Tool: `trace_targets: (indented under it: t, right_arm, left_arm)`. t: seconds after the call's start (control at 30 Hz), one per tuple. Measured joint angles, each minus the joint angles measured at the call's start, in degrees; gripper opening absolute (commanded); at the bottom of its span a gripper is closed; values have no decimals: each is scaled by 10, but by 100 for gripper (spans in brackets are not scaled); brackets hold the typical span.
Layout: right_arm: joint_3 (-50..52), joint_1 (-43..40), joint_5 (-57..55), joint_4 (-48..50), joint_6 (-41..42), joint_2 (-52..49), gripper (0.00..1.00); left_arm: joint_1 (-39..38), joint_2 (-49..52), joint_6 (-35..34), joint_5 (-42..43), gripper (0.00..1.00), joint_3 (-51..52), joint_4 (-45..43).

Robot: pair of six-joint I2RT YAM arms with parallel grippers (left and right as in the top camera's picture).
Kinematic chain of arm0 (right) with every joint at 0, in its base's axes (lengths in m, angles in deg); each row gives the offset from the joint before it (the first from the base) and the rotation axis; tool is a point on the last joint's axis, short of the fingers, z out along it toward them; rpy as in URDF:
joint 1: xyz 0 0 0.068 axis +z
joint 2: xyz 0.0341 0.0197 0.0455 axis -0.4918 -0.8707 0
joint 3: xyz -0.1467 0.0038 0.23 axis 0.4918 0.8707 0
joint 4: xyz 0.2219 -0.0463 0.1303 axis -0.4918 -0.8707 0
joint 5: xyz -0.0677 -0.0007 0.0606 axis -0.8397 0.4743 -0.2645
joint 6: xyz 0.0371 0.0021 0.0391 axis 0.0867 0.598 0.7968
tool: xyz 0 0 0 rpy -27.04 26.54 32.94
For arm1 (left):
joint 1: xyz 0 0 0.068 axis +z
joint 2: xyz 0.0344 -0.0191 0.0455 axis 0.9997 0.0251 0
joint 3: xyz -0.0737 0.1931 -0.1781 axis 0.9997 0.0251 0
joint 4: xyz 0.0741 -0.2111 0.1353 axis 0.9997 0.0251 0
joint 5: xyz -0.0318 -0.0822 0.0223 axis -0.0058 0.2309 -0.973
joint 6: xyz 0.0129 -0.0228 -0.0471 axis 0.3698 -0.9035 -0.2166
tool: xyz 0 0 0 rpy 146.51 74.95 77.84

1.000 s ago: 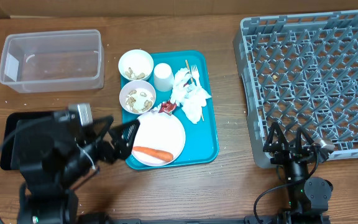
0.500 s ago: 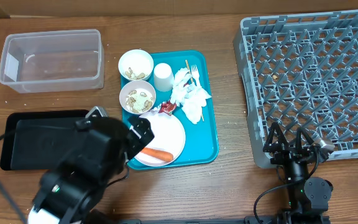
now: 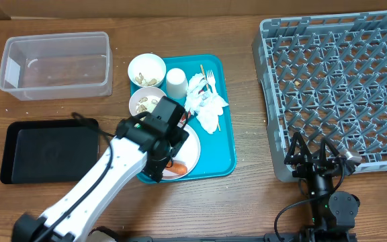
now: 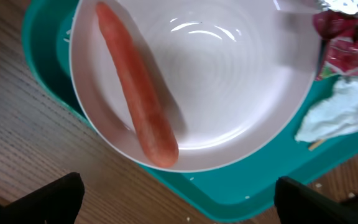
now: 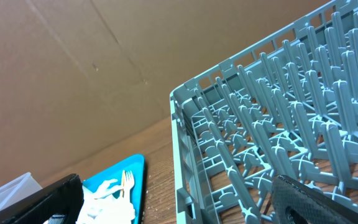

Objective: Sort waste into correct bins and load items into the dishwasher rack
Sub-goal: 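Grasp the orange carrot with the left gripper and lift it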

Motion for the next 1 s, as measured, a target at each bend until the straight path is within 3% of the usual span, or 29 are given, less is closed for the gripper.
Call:
trace_targets:
  t: [0.27, 0.4, 0.63, 0.83, 0.87, 0.9, 0.93, 1.0]
  right_arm:
    - [0, 0, 0, 0, 0, 0, 100]
    - [0, 0, 0, 0, 0, 0, 100]
    - [0, 0, 0, 0, 0, 0, 100]
    - [0, 0, 0, 0, 0, 0, 100]
    - [0, 0, 0, 0, 0, 0, 100]
    - [0, 0, 0, 0, 0, 0, 100]
    - [0, 0, 0, 0, 0, 0, 100]
    - [0, 0, 0, 0, 0, 0, 100]
  left_arm:
    - [0, 115, 0, 11, 100, 0, -22]
    - [0, 118, 0, 12, 100, 12, -39]
    - [19, 119, 2, 21, 100, 90, -165]
    - [28, 112, 7, 32, 100, 103, -202]
    - [28, 112, 7, 32, 82, 103, -204]
    - [28, 112, 7, 32, 74, 103, -204]
    - [28, 112, 7, 31, 56, 103, -203]
    - [28, 112, 12, 27, 35, 105, -200]
